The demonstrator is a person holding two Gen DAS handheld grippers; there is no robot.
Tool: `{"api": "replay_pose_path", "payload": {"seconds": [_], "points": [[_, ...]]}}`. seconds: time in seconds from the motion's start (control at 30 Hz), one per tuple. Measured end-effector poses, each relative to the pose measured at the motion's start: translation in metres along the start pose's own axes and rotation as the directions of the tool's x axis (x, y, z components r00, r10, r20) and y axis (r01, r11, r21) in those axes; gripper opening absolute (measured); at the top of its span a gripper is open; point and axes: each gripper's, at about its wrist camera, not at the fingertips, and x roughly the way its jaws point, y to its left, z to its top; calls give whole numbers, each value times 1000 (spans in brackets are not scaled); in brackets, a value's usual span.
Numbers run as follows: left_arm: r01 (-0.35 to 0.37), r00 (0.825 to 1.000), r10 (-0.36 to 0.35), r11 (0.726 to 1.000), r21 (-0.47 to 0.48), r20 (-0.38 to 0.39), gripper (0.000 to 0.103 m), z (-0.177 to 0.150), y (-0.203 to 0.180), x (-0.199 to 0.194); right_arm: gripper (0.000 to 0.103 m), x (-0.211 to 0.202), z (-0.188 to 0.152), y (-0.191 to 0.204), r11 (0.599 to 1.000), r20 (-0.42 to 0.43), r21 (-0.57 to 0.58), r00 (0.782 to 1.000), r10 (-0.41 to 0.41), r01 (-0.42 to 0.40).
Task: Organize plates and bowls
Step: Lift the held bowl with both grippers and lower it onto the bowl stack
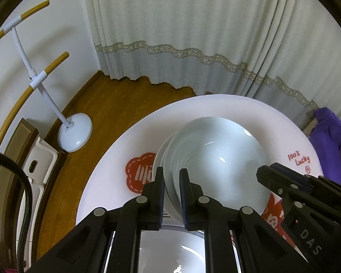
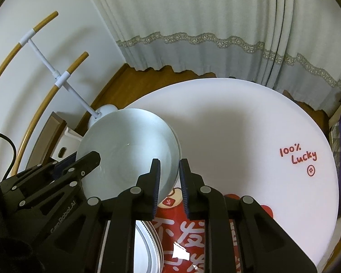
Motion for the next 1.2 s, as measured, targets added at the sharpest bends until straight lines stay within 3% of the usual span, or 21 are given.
{"api": "replay_pose_path", "payload": {"seconds": [0.07, 0.13, 0.2, 0.23, 0.3, 0.53, 0.63, 0.7, 0.77, 1.2], "points": [[1, 1000, -1, 1000, 0, 0, 9, 0, 0, 0, 19, -3, -1, 1, 1000, -1, 4, 1000, -1, 1], [3, 1000, -3, 1000, 1, 1, 9, 0, 1, -1, 29, -5, 0, 0, 1000, 3, 7, 1000, -1, 1], [5, 1000, -5, 1000, 1, 2, 9, -1, 0, -2, 47, -5, -1, 1, 1000, 3, 6, 1000, -13, 13], [3, 1000, -3, 1000, 5, 4, 9, -2, 0, -2, 48, -4, -2, 1, 1000, 5, 6, 1000, -26, 26], [5, 1000, -5, 1000, 5, 4, 9, -3, 0, -2, 48, -3, -3, 0, 999, 9, 1, 999, -51, 51], [4, 1000, -4, 1000, 9, 4, 9, -5, -2, -3, 47, 18, -5, -10, 997, -53, 60, 998, 41, -38], [3, 1000, -3, 1000, 9, 2, 10, -5, -2, -3, 42, 21, -7, -10, 997, -51, 59, 997, 59, -56], [3, 1000, -3, 1000, 9, 0, 10, -5, -2, -3, 31, 24, -8, -10, 996, -55, 63, 996, 67, -64], [8, 1000, -8, 1000, 10, -2, 10, -5, -2, -3, 29, 25, -8, -12, 995, -53, 71, 996, 69, -65], [-20, 1000, 20, 1000, -8, 17, 18, -13, 0, -18, 28, 25, -9, -9, 996, -49, 67, 997, 56, -53]]}}
